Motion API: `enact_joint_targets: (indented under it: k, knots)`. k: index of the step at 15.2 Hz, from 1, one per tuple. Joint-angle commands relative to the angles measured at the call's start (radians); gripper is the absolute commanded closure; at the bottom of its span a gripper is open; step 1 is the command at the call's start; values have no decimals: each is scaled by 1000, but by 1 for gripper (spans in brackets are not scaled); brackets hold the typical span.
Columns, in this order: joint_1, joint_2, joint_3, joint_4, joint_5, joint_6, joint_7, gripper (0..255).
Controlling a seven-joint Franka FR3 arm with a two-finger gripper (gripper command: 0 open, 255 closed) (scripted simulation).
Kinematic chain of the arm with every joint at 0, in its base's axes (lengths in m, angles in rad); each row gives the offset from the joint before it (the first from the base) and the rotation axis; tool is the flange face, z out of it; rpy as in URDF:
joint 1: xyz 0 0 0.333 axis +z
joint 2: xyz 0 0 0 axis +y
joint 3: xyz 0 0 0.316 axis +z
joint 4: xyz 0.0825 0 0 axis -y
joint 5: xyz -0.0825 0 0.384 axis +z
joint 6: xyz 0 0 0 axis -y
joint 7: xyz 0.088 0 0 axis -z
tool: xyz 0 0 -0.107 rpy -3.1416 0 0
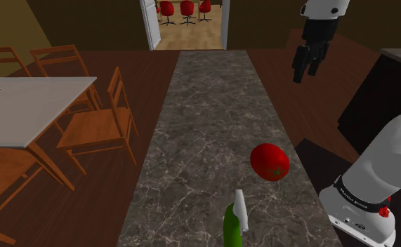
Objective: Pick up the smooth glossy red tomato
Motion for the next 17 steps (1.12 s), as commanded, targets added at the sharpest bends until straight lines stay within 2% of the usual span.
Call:
enact_joint_targets:
  k: [1, 9, 17]
  knots:
    - [0, 0, 0, 0, 0, 0, 0, 0]
    - [125, -158, 387, -142, -85, 115, 166, 0]
    - [230, -165, 830, -241, -156, 207, 360, 0]
